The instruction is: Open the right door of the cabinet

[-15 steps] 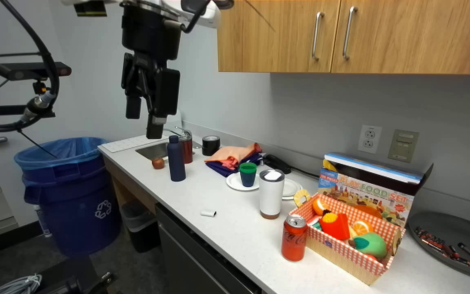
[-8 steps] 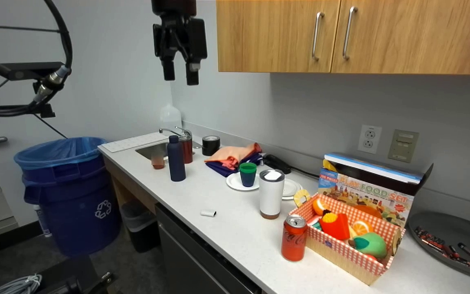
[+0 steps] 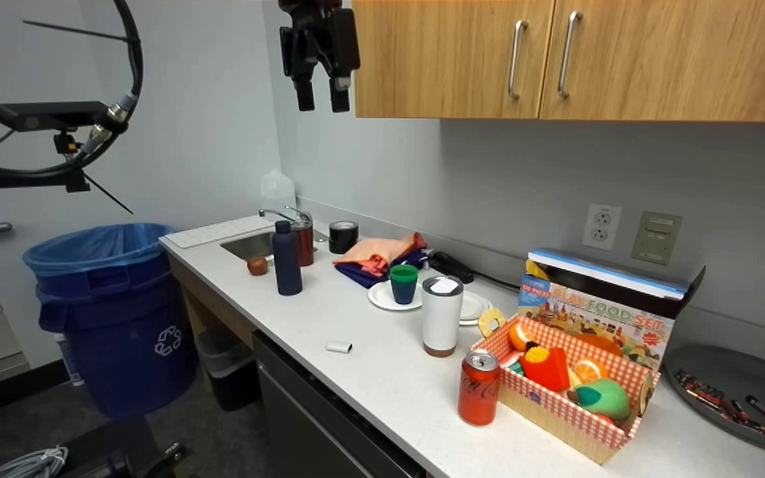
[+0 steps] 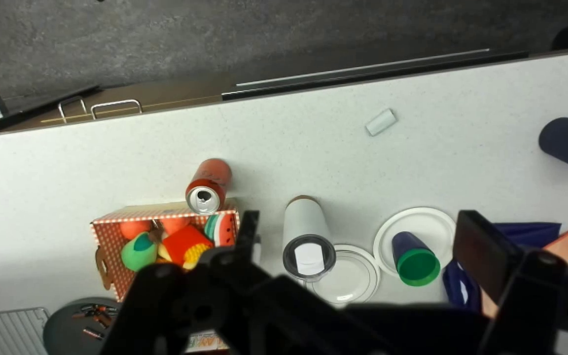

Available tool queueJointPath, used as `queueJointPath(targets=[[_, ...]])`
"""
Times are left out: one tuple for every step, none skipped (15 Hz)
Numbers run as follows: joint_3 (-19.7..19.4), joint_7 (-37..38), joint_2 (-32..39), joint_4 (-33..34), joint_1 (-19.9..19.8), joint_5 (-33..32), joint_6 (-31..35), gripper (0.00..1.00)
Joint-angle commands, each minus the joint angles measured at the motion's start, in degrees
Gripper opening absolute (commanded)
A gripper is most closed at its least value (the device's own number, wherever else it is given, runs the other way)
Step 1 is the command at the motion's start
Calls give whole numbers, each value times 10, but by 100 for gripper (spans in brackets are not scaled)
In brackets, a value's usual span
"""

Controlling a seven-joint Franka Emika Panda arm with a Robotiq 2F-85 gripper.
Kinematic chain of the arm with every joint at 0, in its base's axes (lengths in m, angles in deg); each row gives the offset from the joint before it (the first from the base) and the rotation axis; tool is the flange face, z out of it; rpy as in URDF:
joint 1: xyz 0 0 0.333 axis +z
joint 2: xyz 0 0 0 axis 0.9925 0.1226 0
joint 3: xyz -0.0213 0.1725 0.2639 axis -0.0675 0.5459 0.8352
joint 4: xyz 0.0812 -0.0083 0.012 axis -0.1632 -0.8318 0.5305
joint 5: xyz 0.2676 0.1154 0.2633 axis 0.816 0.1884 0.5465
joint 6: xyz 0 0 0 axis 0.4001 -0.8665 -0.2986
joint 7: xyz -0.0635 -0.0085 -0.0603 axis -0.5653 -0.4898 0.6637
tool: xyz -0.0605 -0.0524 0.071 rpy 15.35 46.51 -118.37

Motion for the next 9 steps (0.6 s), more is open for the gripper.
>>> queueJointPath(targets=[[-17,20,-10,12,-6,-23,-3,100],[-23,22,-15,18,-10,-31,-3,100],[-29,23,-17,24,-14,-40,-2,100],[-36,18,-18,37,-18,-49,-3,100],[-42,11,-14,52,-23,-62,-2,100],[-47,5,-9,69,-25,-70,-2,100],[-50,3,-2,88,-27,-81,4,100],[-52,0,10,107,-28,-92,17,100],[-54,-1,19,122,-29,-101,33,100]])
